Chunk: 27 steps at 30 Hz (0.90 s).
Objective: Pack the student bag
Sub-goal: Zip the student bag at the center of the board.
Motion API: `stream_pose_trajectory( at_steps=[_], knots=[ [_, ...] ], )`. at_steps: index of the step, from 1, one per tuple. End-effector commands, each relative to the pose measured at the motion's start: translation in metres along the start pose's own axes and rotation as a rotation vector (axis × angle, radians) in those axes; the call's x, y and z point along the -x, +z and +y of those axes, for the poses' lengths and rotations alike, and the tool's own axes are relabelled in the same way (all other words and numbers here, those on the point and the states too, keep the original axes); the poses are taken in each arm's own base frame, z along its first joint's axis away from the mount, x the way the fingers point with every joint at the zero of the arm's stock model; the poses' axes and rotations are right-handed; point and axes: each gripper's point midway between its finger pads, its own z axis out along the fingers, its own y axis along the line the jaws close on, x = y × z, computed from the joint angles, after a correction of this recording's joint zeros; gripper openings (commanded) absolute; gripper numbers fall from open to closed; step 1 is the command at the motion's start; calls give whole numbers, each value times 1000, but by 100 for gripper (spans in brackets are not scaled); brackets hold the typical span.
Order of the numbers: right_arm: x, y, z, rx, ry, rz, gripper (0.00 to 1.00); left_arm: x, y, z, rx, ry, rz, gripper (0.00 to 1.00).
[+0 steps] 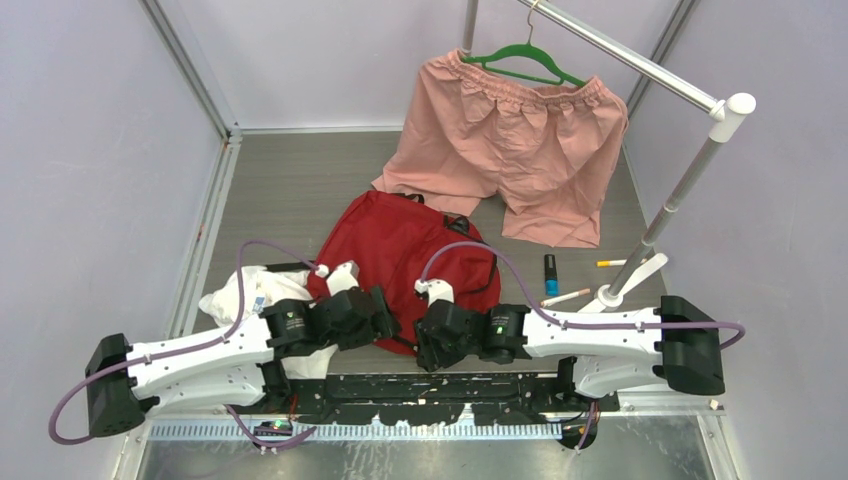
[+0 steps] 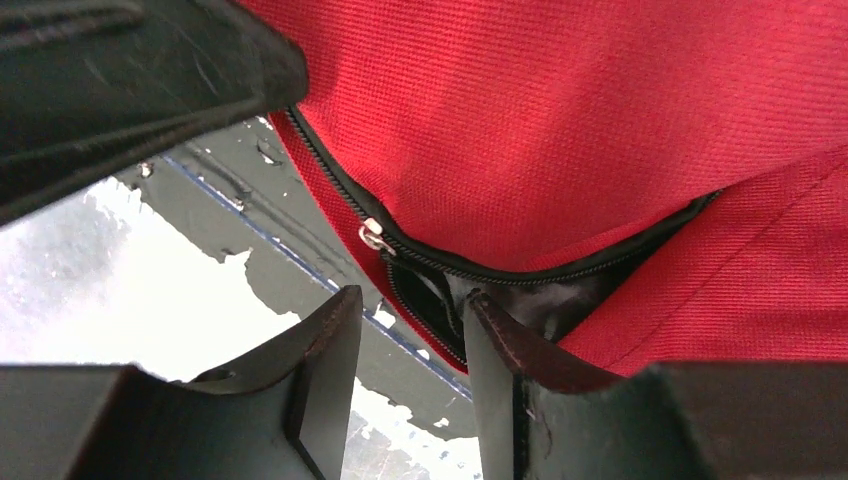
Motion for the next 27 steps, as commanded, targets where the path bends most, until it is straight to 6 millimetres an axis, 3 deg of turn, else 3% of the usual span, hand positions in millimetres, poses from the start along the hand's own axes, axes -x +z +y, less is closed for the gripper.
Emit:
stream_pose_trajectory(
  at_steps=[1, 7, 11, 17, 22, 27],
  knots=[
    [21, -4, -3, -30, 3, -95, 48, -6, 7, -19, -66, -14, 35, 80],
    [32, -8, -31, -86, 46, -140, 46, -14, 14, -32, -92, 7, 76, 80],
    [31, -4, -37, -63, 90, -137, 42, -19, 20, -37, -88, 3, 100, 79],
    [22, 0, -23, 17, 83, -83, 41, -16, 27, -40, -82, -28, 83, 75],
    [31, -19, -13, 93, 125, -150, 41, -13, 27, -37, -62, -33, 65, 68],
    [21, -21, -2, 144, 102, -106, 46, -8, 23, -32, -61, -50, 39, 52]
  ],
)
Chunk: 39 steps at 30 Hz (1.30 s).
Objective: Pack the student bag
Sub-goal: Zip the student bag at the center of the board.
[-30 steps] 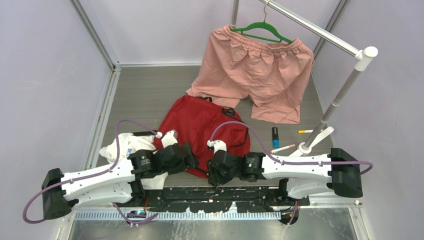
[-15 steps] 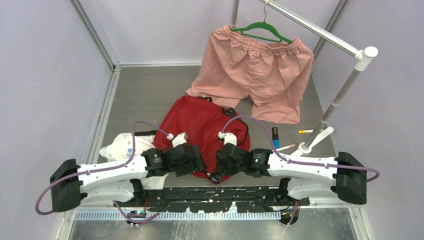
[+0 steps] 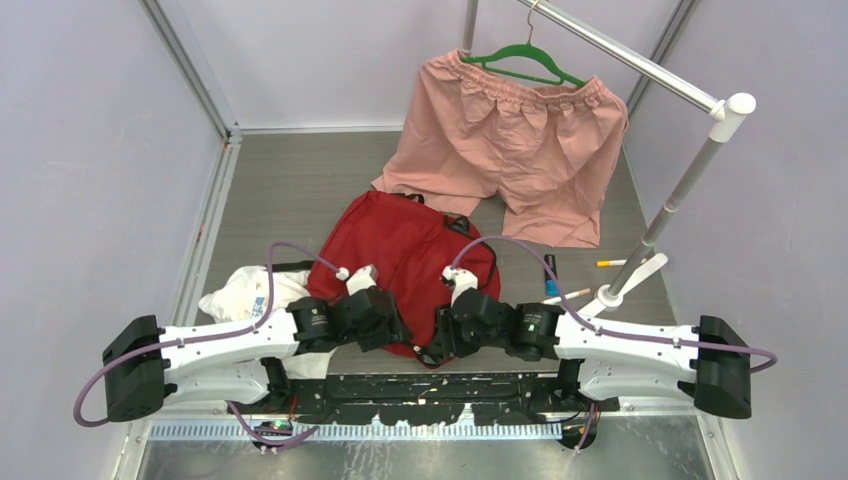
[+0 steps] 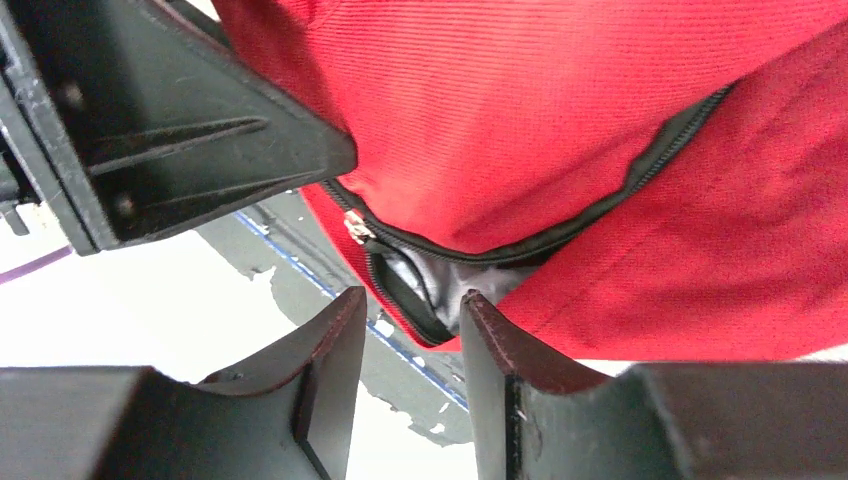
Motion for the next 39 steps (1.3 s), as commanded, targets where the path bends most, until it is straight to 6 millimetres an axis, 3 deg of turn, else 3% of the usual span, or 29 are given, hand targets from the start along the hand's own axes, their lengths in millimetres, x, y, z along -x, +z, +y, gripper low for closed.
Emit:
stream_pose_trajectory(
  at_steps=[1, 6, 15, 25, 35, 38, 39],
  knots=[
    [-2, 0, 25, 91, -17, 16, 47, 17, -9, -13, -52, -41, -72, 49],
    [-13, 13, 27, 95, -31, 48, 48, 18, -10, -10, -53, -53, -82, 41],
    [-14, 29, 19, 33, -57, 63, 48, 14, -7, -13, -54, -36, -60, 30],
    [0, 21, 14, 34, -22, -9, 41, 14, -8, -12, -55, -39, -63, 14],
    [-10, 40, 22, 81, 4, 66, 38, 14, -7, -15, -63, -36, -57, 12],
    [-10, 39, 24, 89, -1, 71, 33, 15, -9, -16, -65, -36, -61, 11],
    [-10, 39, 24, 89, -3, 73, 24, 15, -9, -15, -63, -36, -62, 10]
  ],
)
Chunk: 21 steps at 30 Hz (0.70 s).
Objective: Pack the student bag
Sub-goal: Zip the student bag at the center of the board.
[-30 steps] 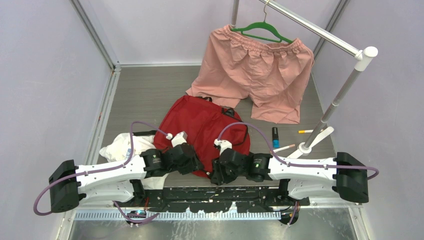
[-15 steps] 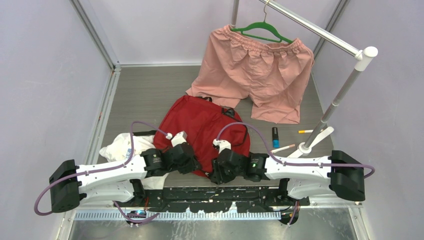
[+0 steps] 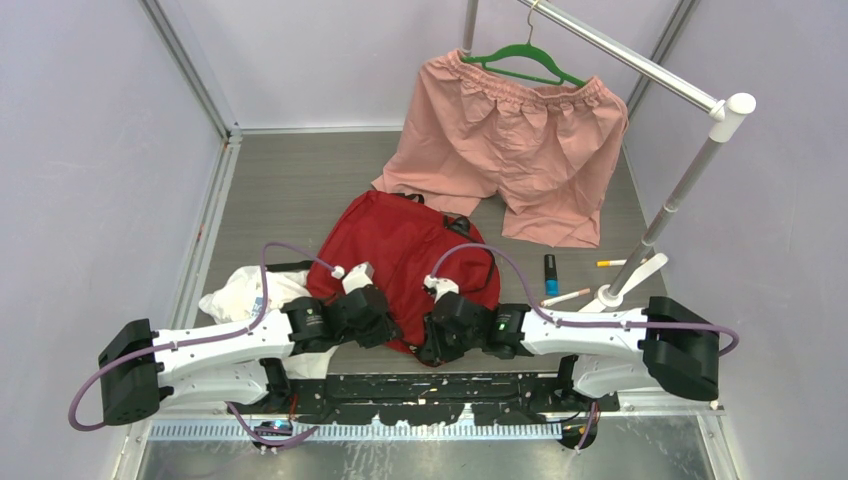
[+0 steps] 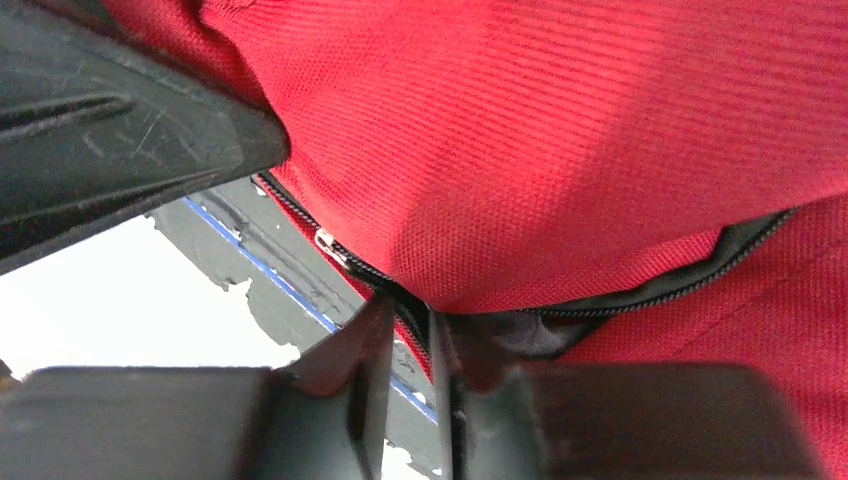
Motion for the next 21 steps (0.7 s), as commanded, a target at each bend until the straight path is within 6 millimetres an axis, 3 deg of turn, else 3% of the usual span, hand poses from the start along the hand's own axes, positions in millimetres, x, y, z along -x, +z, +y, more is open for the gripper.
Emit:
stream_pose_trajectory(
  at_steps=[1, 2, 3, 8, 17, 21],
  knots=[
    [11, -5, 20, 72, -4, -24, 16, 8, -3, -12, -39, -9, -32, 9],
    [11, -6, 19, 69, -3, -24, 5, 9, -3, -12, -39, -10, -36, 6],
    [10, -8, 16, 57, -5, -23, 2, 10, -4, -11, -35, -9, -37, 3],
    [8, -24, -9, -29, -5, -58, 1, 22, -14, -1, 5, 2, -94, 0],
    [-7, -50, -74, -217, 62, -91, 1, 80, -75, 67, 131, -72, -311, 0],
    [-1, -50, -88, -262, 125, -123, 1, 91, -97, 89, 144, -127, -385, 0]
  ],
)
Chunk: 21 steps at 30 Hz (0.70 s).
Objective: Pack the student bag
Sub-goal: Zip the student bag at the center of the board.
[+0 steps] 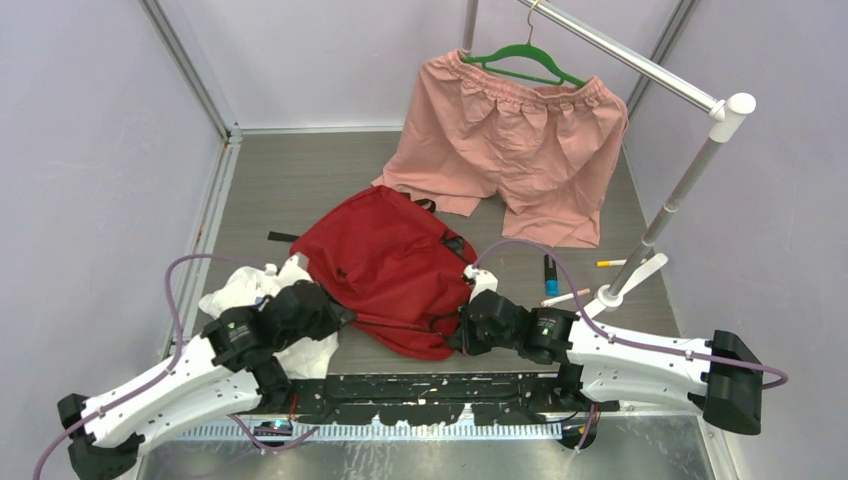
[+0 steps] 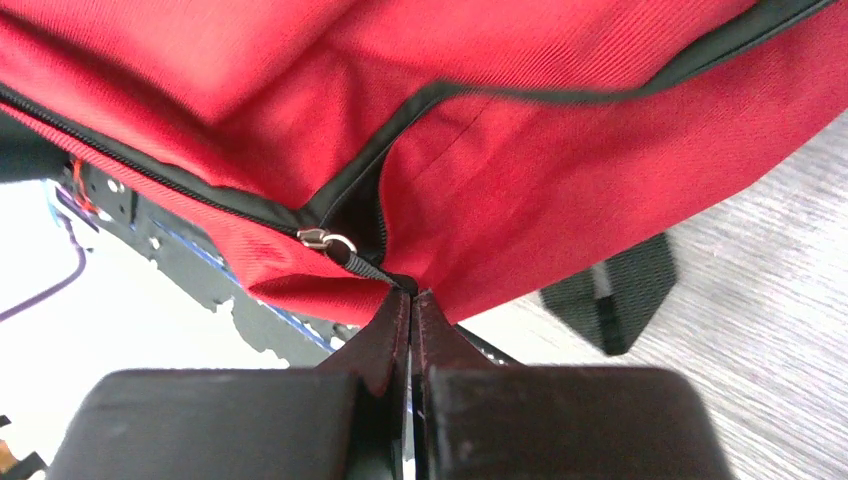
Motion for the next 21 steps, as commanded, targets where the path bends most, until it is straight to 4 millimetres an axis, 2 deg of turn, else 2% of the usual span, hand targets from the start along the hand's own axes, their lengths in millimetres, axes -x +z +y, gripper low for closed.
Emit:
stream_pose_trajectory(
  at_steps=[1, 7, 10, 14, 17, 18, 19, 21],
  knots=[
    [-8, -1, -53, -213, 39, 14, 1, 38, -22, 46, 134, 5, -176, 0],
    [12, -8, -61, -287, 57, -40, 1, 51, -36, 56, 154, 16, -236, 0],
    [21, -15, -71, -345, 73, -63, 1, 59, -38, 57, 196, 67, -261, 0],
    [34, -13, -89, -369, 185, -69, 1, 65, -39, 53, 257, 120, -254, 0],
    [45, -14, -81, -316, 210, -75, 1, 72, -40, 38, 226, 168, -265, 0],
    [48, -14, -72, -270, 194, -73, 1, 72, -39, 29, 192, 200, -256, 5],
    [51, -15, -62, -221, 181, -71, 1, 72, -39, 16, 144, 233, -242, 17],
    [55, -18, -39, -104, 152, -56, 1, 66, -37, -15, 26, 346, -186, 32]
  ],
)
